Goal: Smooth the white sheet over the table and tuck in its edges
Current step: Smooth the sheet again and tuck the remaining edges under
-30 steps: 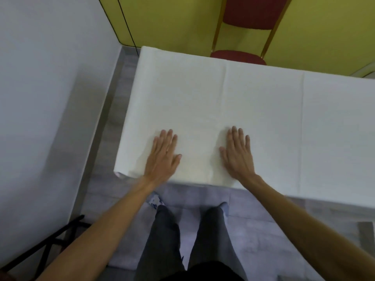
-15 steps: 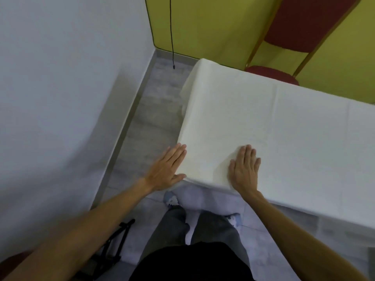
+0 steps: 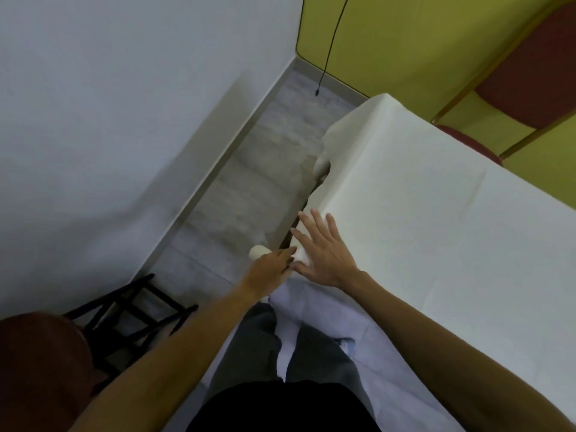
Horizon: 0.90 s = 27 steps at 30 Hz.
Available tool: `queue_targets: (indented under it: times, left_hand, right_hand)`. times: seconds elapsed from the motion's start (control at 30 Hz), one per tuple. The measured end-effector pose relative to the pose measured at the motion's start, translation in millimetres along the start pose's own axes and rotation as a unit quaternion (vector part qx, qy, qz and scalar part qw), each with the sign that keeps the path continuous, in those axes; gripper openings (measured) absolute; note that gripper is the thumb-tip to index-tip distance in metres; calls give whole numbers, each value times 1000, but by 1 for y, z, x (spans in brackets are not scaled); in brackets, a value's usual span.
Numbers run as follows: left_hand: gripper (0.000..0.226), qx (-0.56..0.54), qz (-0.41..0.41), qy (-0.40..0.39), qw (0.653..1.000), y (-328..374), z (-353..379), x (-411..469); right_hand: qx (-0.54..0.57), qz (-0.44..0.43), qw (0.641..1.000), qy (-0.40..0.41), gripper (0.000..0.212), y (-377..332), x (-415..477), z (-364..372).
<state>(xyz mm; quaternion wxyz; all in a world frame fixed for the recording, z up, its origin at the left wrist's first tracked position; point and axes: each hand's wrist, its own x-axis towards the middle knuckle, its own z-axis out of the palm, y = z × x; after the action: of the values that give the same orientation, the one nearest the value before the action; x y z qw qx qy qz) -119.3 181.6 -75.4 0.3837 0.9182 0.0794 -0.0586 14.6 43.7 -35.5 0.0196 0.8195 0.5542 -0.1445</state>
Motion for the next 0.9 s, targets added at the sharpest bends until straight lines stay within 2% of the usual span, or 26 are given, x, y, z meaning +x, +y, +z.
queue_targets:
  times: [0.1, 0.2, 0.27, 0.37, 0.43, 0.53, 0.63, 0.77, 0.9]
  left_hand:
    - [40, -5, -89, -13, 996, -9, 10, 0]
    - [30, -3, -95, -20, 995, -17, 11, 1]
    - [20, 25, -69, -1, 997, -23, 15, 1]
    - [17, 32, -73, -17, 997, -26, 14, -1]
    - [15, 42, -67, 27, 996, -27, 12, -1]
    - [12, 21, -112, 68, 991, -27, 7, -5]
    - [18, 27, -113, 83, 990, -28, 9, -10]
    - [37, 49, -97, 73, 991, -29, 15, -25]
    - [46, 88, -77, 151, 982, -25, 30, -27]
  right_hand:
    - [-12, -18, 1000, 14, 75, 4, 0, 6]
    - [-22, -7, 999, 31, 74, 3, 0, 10]
    - [-21, 0, 999, 45, 71, 0, 1, 9]
    - [-14, -3, 997, 77, 67, -1, 0, 8]
    - [-20, -3, 997, 77, 67, 0, 0, 9]
    - [-27, 3, 998, 63, 68, 1, 1, 10]
    - [-18, 5, 997, 71, 69, 0, 1, 9]
    - [-3, -1, 996, 89, 66, 2, 1, 13]
    - [0, -4, 994, 110, 65, 4, 1, 18]
